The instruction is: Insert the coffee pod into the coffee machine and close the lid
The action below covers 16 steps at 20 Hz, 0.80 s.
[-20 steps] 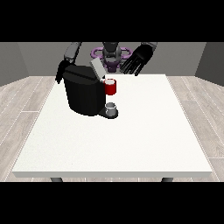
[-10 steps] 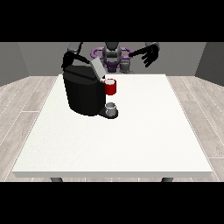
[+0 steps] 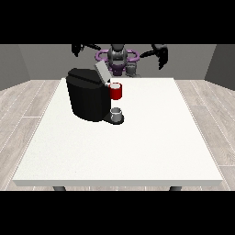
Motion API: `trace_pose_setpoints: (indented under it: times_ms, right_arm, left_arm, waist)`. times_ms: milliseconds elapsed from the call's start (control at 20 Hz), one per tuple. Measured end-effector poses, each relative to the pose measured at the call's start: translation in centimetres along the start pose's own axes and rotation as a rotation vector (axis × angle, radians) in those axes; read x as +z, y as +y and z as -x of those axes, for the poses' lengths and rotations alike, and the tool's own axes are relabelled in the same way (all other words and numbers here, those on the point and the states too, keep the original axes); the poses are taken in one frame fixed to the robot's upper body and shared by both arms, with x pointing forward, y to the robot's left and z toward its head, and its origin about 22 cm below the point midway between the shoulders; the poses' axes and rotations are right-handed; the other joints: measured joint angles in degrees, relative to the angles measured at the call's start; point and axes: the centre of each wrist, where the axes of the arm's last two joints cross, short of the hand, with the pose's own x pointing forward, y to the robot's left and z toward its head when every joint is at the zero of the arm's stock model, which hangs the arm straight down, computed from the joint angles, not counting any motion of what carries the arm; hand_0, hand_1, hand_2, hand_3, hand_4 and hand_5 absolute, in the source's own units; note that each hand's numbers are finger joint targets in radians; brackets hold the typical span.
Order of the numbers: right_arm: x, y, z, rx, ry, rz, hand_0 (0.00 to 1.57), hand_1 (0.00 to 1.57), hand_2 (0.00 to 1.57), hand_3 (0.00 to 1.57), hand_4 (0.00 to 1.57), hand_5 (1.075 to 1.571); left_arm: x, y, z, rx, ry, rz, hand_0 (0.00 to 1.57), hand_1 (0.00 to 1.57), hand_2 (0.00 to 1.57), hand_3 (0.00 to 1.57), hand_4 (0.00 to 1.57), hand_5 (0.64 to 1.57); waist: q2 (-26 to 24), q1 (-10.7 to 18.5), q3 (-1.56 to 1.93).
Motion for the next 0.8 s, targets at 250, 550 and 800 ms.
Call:
trace_pose_setpoints:
  times_ms: [250, 550, 800]
  right_arm:
    - [-1.4, -1.5, -1.4, 0.021, -0.008, 0.010, 0.00, 0.00, 0.00, 0.00, 0.00, 1.571]
    - [-3.5, -3.0, -3.2, -0.032, -0.001, 0.029, 0.00, 0.00, 0.00, 0.00, 0.08, 1.571]
    - [-4.9, -3.3, -3.9, -0.108, 0.039, 0.045, 0.00, 0.00, 0.00, 0.00, 0.18, 1.571]
  left_arm:
    - [0.8, -0.6, 0.1, 0.047, -0.010, 0.005, 0.00, 0.00, 0.00, 0.00, 0.46, 1.571]
    - [1.2, -0.8, -1.3, 0.048, -0.068, 0.003, 0.00, 0.00, 0.00, 0.00, 0.39, 1.571]
    - [1.9, -1.2, -2.2, 0.047, -0.100, 0.008, 0.00, 0.00, 0.00, 0.00, 0.36, 1.571]
  waist:
    - [0.55, 2.60, 0.01]
    - [4.27, 4.67, 0.03]
    - [6.23, 6.57, 0.03]
